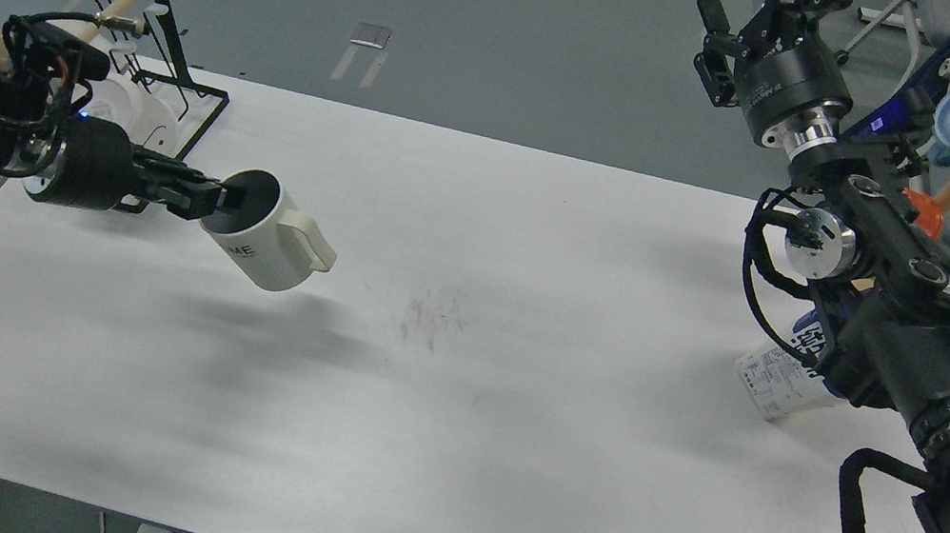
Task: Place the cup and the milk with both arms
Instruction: 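Carry the mug toward the table center and set it down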
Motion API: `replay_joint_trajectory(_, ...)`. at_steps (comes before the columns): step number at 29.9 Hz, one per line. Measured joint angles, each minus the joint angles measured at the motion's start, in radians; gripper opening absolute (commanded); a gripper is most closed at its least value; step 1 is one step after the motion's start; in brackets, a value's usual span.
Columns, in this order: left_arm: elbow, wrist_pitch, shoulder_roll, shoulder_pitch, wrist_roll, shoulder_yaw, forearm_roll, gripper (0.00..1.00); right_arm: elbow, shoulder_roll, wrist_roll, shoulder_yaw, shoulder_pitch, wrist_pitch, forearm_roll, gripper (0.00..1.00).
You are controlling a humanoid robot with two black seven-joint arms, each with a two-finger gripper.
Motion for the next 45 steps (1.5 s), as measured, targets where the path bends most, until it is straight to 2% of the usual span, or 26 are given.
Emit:
replay_joint_trajectory(7,0.007,0.0,-0.172,-0.101,0.044,0.006,0.007,0.0,-0.01,0.0,-0.001,-0.003,0.059,-0.001,0.0,1.0)
replay_joint_trajectory(12,0.101,0.0,-0.313,-0.161,0.072,0.07,0.036,0.0,-0.013,0.0,-0.002,-0.003,0.071,-0.001,0.0,1.0)
replay_joint_trajectory(25,0.287,0.0,-0.547,-0.192,0.115,0.185,0.046,0.0,-0.013,0.0,-0.002,-0.003,0.069,-0.001,0.0,1.0)
replay_joint_trajectory(34,0.446,0.0,-0.664,-0.219,0.115,0.273,0.045,0.0,-0.013,0.0,-0.002,-0.003,0.058,-0.001,0.0,1.0)
replay_joint_trajectory(45,0.464,0.0,-0.676,-0.234,0.116,0.292,0.045,0.0,-0.013,0.0,-0.002,-0.003,0.051,-0.001,0.0,1.0)
